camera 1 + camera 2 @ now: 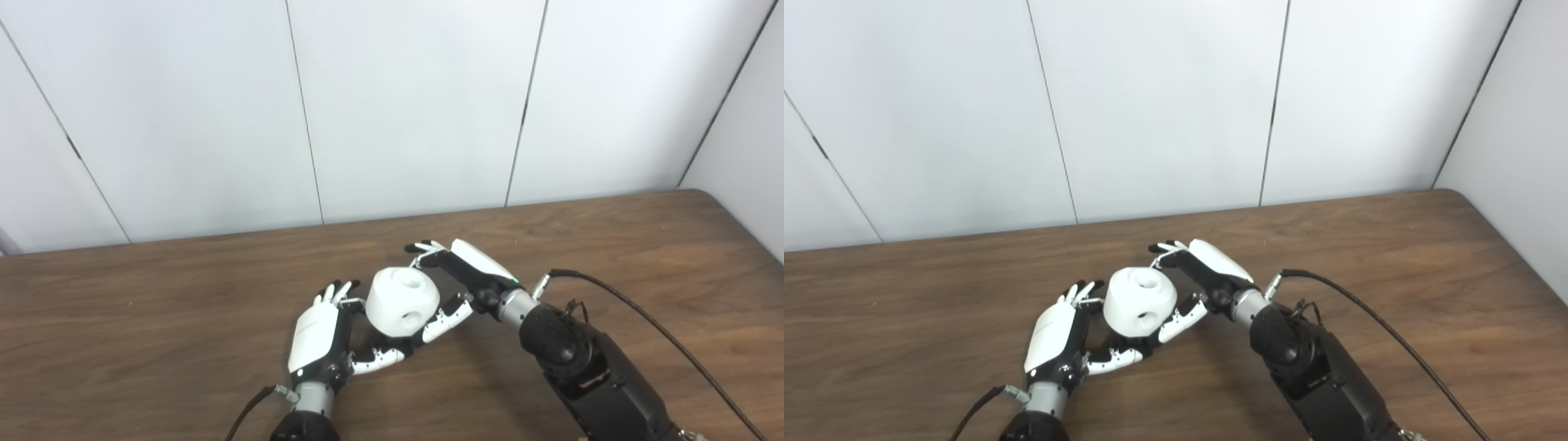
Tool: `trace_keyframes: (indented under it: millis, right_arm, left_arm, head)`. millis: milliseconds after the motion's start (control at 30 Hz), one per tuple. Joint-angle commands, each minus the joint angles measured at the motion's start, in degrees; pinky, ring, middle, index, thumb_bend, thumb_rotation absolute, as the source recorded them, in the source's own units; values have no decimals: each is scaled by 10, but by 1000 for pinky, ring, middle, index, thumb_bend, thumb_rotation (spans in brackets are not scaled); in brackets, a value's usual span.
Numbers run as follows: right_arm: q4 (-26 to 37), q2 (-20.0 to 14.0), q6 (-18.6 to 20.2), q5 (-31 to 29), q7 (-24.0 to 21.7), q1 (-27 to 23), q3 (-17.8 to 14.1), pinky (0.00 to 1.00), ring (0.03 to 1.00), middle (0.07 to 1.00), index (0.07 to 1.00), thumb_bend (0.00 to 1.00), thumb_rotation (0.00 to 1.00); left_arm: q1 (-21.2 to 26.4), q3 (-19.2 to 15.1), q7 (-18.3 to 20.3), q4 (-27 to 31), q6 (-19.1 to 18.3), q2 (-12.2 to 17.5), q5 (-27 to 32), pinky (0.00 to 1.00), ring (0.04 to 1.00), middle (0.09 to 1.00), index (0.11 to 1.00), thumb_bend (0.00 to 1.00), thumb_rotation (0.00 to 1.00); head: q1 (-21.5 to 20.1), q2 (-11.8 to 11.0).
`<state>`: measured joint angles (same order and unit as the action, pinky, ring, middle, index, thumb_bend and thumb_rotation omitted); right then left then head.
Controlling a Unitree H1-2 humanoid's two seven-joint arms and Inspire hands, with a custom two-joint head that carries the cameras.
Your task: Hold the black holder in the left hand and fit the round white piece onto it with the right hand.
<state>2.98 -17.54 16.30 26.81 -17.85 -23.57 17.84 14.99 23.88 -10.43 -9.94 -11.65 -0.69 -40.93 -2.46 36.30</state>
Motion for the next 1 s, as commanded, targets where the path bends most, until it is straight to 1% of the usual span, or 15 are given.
trace_keyframes:
  millis: [0,300,433,467,500,567,633,767,967]
  right_arm:
    - [3,7,-8,1,-6,-17,7,996,1000,935,476,512,129]
    - [0,9,-1,-1,-8,-20,6,1000,1000,942,479,515,130]
    - [13,-1,21,2,-27,-24,8,1000,1000,969,492,519,141]
    - [15,-3,25,0,-32,-25,9,1000,1000,982,607,734,188]
    - [19,-7,26,-4,-39,-27,8,1000,1000,987,646,807,204]
    - [24,-12,31,-16,-52,-28,5,1000,1000,998,764,952,281]
    - [28,-15,36,-29,-62,-28,-2,1000,1000,1000,821,989,317]
    - [32,-20,43,-39,-73,-29,-8,1000,1000,1000,921,1000,372]
    - [36,-23,44,-48,-78,-31,-12,1000,1000,1000,977,1000,367]
  left_arm:
    - [-12,29,26,-8,2,-24,0,1000,1000,927,480,522,50]
    - [-12,33,19,-12,0,-26,5,1000,1000,926,479,522,49]
    - [-11,32,18,-17,1,-25,7,1000,1000,927,480,522,49]
    - [-10,31,18,-18,2,-25,7,1000,1000,929,480,522,49]
    - [-10,31,19,-18,1,-25,8,1000,1000,929,480,522,49]
    - [-9,31,18,-19,1,-24,8,1000,1000,930,480,522,49]
    - [-8,31,17,-20,3,-24,8,1000,1000,930,480,522,49]
    - [-7,31,17,-21,0,-24,7,1000,1000,931,480,522,50]
    - [-5,30,16,-23,1,-24,9,1000,1000,931,480,522,49]
  head:
    - [0,1]
    - [0,0]
    - [-2,-1]
    - [-4,-2]
    - [-4,-2]
    - [-5,-2]
    - [-6,-3]
    - [-8,-3]
    - [-8,-5]
